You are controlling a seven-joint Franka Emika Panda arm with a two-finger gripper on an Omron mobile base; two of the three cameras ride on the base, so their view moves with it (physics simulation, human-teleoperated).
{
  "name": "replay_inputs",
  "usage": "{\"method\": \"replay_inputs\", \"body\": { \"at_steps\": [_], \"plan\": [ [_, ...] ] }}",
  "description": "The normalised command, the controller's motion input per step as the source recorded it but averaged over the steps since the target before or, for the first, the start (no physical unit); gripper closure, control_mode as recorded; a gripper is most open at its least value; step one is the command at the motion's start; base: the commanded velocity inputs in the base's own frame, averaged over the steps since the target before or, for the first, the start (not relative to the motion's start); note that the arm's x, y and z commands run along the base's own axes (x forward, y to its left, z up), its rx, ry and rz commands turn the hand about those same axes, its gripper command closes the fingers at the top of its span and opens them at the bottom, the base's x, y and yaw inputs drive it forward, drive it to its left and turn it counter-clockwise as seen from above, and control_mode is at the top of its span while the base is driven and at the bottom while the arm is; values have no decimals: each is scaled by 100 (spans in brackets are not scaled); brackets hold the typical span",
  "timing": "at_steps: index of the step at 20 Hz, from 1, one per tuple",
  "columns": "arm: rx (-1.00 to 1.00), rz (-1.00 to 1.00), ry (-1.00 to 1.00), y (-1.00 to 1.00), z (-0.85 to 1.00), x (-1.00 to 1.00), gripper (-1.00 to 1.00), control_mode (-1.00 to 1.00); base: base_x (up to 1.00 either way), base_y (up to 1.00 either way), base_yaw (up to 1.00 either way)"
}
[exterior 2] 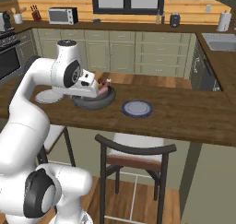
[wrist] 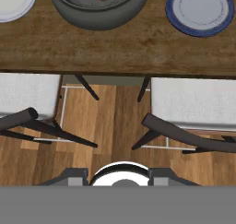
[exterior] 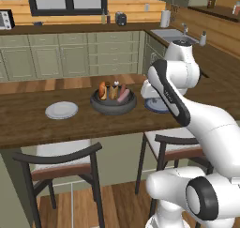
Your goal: Place one bun and one sausage from the bowl on each plate.
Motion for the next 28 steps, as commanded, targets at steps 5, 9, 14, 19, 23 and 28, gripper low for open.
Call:
{"method": "replay_inputs", "body": {
  "at_steps": [5,9,14,19,23,28],
  "plan": [
    [0,0,0,0,0,0,-100,100,-6,32,0],
    [0,0,0,0,0,0,-100,100,9,66,0],
    [0,0,0,0,0,0,-100,100,66,27,-5],
    [0,0,0,0,0,0,-100,100,100,0,-10],
    [0,-3,0,-5,-1,50,-100,-100,50,-1,-5],
    [0,-6,0,-3,-20,100,-100,-100,0,0,0]
  ]
}}
